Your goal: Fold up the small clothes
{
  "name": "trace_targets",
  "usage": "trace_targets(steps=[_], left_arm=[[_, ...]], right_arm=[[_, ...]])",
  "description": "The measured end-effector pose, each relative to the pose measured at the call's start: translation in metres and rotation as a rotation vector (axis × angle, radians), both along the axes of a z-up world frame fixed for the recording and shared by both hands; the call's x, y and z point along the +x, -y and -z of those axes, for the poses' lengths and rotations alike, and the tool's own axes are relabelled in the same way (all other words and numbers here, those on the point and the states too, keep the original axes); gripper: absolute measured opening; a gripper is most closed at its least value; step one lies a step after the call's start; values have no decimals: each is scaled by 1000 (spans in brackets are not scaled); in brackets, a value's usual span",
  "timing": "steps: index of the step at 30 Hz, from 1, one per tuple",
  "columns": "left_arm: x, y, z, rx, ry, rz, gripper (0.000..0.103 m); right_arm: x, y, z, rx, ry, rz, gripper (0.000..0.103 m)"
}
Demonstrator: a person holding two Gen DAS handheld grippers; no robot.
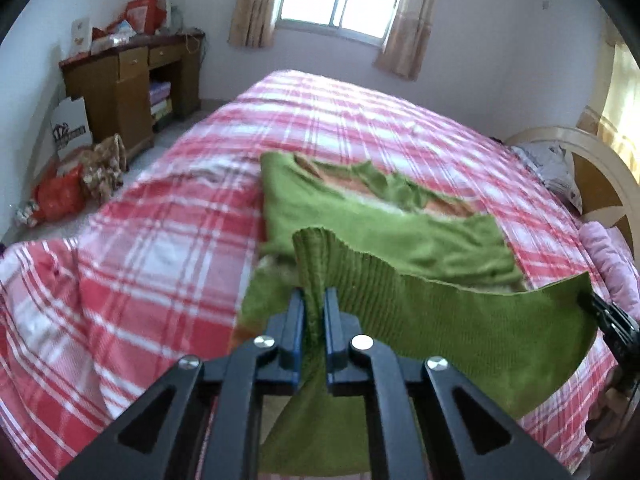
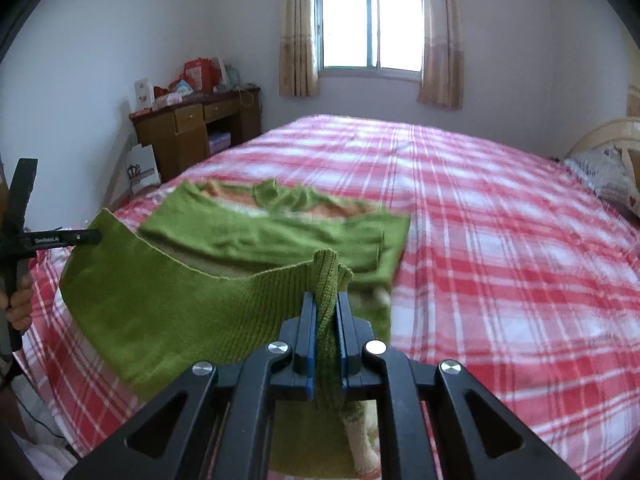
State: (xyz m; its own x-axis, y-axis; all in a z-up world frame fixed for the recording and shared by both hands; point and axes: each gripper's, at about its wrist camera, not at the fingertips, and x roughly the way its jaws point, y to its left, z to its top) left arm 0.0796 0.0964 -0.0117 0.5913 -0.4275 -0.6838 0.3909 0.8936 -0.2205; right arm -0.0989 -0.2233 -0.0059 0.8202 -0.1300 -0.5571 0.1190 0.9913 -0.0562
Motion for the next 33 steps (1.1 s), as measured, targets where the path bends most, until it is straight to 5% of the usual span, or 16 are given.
trace_targets(steps=[17,33], left_arm=[[85,24,-8,-23,-14,-64,8],[199,90,9,11,-24,-98,8]], right_arm=[[92,30,-22,-45,18,17,8],[224,86,13,-134,-37,101,7]])
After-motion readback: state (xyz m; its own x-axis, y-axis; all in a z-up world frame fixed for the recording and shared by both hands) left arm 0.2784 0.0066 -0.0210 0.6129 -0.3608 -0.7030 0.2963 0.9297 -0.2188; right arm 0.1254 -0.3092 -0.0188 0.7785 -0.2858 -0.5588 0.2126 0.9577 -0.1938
